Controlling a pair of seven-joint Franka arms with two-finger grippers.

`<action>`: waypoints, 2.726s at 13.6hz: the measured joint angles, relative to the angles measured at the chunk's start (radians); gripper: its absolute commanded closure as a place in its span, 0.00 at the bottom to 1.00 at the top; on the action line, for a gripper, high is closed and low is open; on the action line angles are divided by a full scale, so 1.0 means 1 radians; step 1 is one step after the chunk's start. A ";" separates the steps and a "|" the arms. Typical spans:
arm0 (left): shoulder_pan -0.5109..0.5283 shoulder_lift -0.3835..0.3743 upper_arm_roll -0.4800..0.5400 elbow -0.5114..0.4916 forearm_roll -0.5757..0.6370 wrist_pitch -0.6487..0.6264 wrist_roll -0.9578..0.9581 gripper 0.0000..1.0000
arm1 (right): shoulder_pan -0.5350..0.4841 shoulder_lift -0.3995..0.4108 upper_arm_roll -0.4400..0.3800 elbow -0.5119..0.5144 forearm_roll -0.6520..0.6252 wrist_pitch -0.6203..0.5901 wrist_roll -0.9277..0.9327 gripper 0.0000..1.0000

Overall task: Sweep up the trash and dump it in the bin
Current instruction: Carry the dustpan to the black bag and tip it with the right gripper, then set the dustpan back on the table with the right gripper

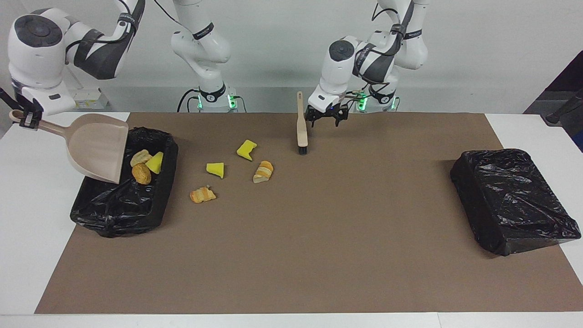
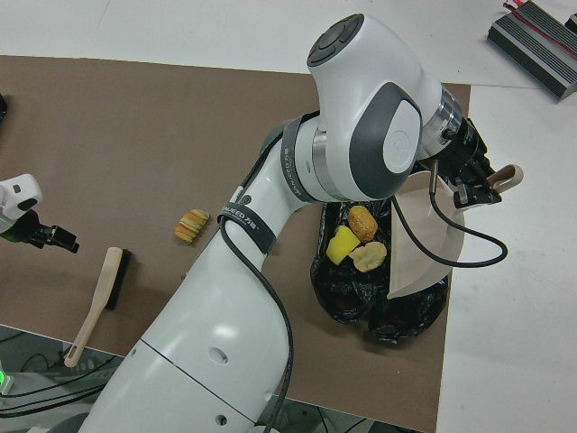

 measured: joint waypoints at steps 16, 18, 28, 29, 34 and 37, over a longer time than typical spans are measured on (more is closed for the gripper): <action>0.511 0.063 0.005 0.594 0.104 -0.434 0.663 0.00 | 0.425 -0.008 0.034 0.040 0.521 -0.278 1.067 1.00; 0.524 0.092 0.005 0.613 0.102 -0.436 0.663 0.00 | 0.501 -0.008 0.035 0.038 0.562 -0.278 1.296 1.00; 0.564 0.152 -0.008 0.722 0.100 -0.488 0.721 0.00 | 0.802 0.165 0.037 0.029 0.699 -0.065 2.116 1.00; 0.564 0.152 -0.008 0.722 0.100 -0.488 0.723 0.00 | 0.817 0.185 0.037 0.030 0.717 -0.034 2.159 1.00; 0.564 0.153 -0.008 0.722 0.100 -0.488 0.754 0.00 | 0.941 0.355 0.037 0.116 0.729 0.056 2.460 1.00; 0.564 0.153 -0.008 0.722 0.100 -0.490 0.757 0.00 | 0.997 0.443 0.036 0.159 0.728 0.135 2.575 0.01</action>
